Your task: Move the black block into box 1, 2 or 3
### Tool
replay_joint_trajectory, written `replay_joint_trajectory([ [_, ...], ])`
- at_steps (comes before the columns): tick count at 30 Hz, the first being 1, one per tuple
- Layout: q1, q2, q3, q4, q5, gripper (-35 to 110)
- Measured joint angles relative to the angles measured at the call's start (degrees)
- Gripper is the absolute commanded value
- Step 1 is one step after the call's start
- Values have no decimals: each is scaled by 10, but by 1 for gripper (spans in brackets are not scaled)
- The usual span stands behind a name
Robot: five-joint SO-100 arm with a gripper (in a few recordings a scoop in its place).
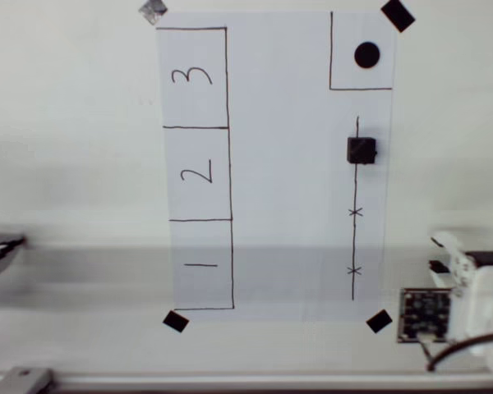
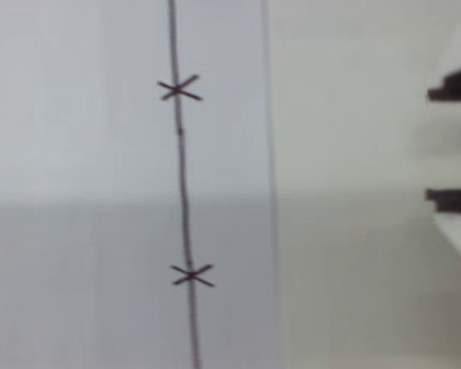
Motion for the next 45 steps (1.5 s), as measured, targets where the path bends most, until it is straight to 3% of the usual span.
replay_joint_trajectory([
  [13, 115, -172, -237, 50, -58, 23],
  [27, 217, -224, -281, 52, -121, 23],
  [33, 237, -256, -307, 52, -145, 30],
  [45, 266, -345, -403, 52, -243, 31],
])
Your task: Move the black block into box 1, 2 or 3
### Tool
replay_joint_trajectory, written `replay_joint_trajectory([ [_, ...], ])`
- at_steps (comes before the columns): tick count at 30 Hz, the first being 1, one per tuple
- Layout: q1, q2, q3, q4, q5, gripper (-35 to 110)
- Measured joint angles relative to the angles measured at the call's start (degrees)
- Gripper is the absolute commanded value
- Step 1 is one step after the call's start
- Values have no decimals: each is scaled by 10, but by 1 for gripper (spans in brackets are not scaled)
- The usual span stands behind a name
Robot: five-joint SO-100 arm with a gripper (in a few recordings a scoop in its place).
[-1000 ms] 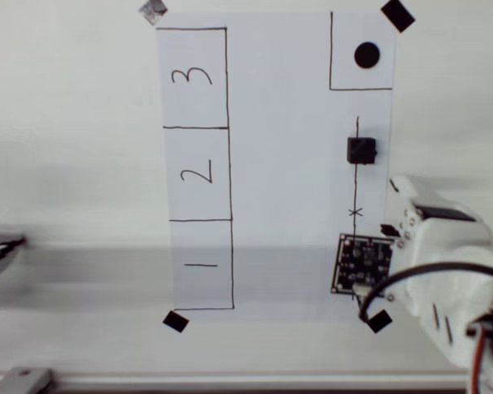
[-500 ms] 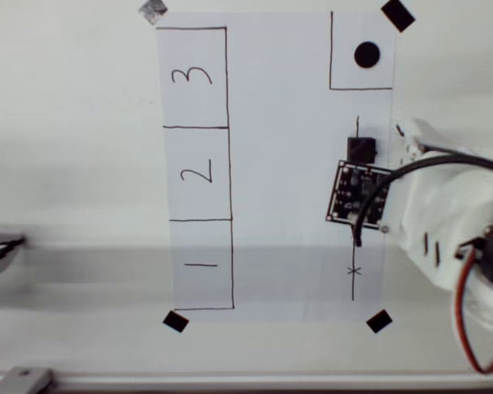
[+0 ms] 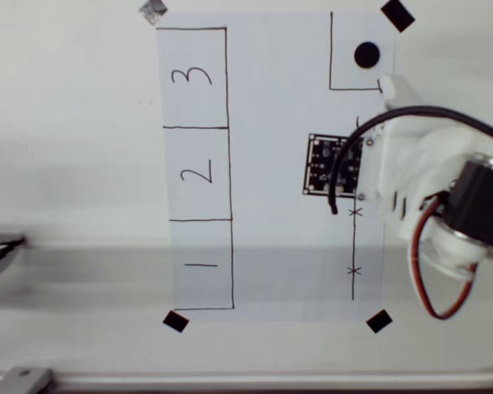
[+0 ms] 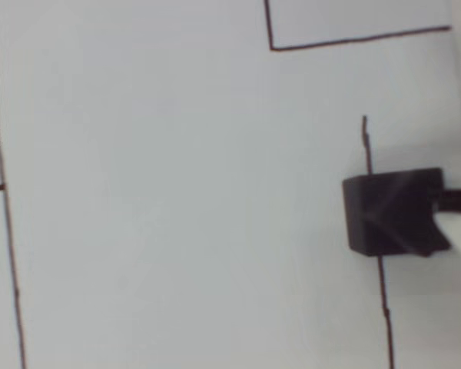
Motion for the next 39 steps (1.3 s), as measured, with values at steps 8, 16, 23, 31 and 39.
replay_joint_trajectory([
  [8, -31, -1, -3, 0, -21, 31],
  [16, -53, -1, -1, 0, -16, 31],
  [23, -57, -1, 57, -23, -17, 31],
  [31, -60, -1, 112, -67, -16, 31],
  [39, -76, -1, 112, -83, -7, 31],
])
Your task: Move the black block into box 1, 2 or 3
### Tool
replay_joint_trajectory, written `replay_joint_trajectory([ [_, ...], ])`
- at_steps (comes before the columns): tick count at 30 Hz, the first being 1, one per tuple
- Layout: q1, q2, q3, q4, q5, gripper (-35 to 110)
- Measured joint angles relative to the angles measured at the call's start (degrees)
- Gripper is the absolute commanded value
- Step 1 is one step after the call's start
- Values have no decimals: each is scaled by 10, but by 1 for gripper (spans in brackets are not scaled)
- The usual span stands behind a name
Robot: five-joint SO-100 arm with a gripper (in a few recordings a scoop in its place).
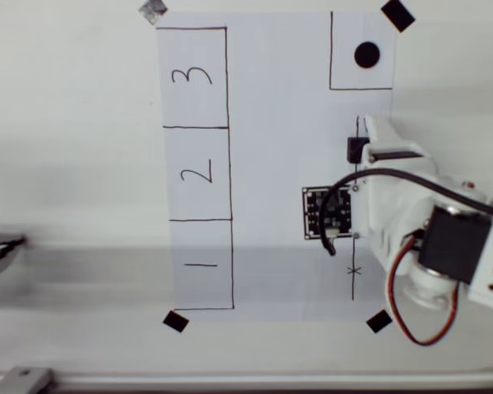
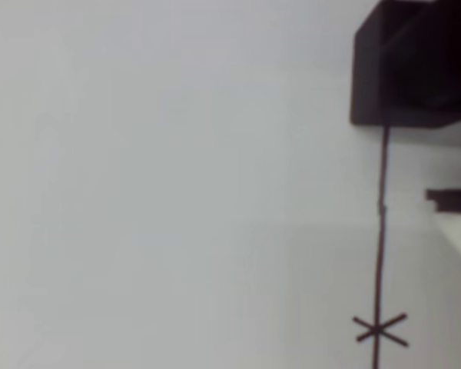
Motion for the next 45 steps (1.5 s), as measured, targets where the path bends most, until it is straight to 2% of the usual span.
replay_joint_trajectory([
  [40, 6, -11, -1, -32, -3, 31],
  [43, 6, -11, -1, -32, -3, 20],
  [44, 6, -11, -1, -32, -3, 6],
  [45, 6, -11, -1, -32, -3, 5],
])
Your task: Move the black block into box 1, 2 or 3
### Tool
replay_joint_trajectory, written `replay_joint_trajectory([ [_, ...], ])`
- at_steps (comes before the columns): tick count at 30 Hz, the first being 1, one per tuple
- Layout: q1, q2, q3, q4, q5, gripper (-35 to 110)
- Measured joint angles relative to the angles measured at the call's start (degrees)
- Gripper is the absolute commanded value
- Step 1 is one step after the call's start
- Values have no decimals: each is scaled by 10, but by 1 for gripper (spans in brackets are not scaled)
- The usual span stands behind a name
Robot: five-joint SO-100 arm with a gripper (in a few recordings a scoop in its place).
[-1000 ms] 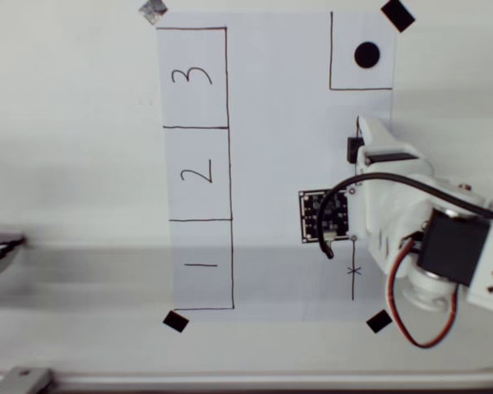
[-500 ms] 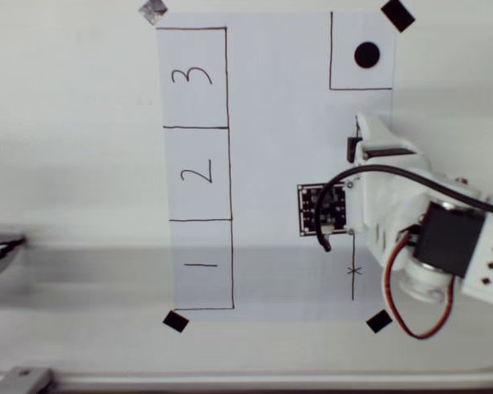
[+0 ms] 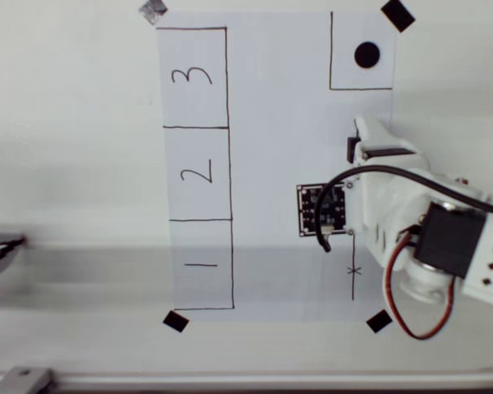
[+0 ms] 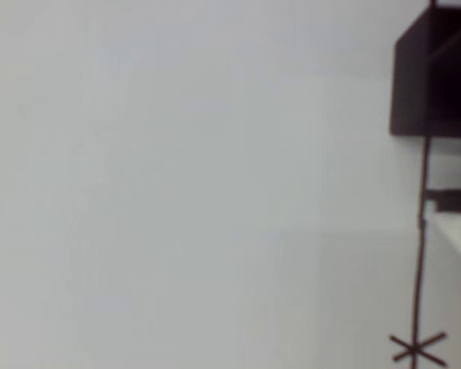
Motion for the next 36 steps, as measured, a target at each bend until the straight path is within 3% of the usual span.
replay_joint_trajectory([
  [17, 0, 0, 0, 0, 11, 0],
  [36, -112, 0, -142, 0, 193, 0],
])
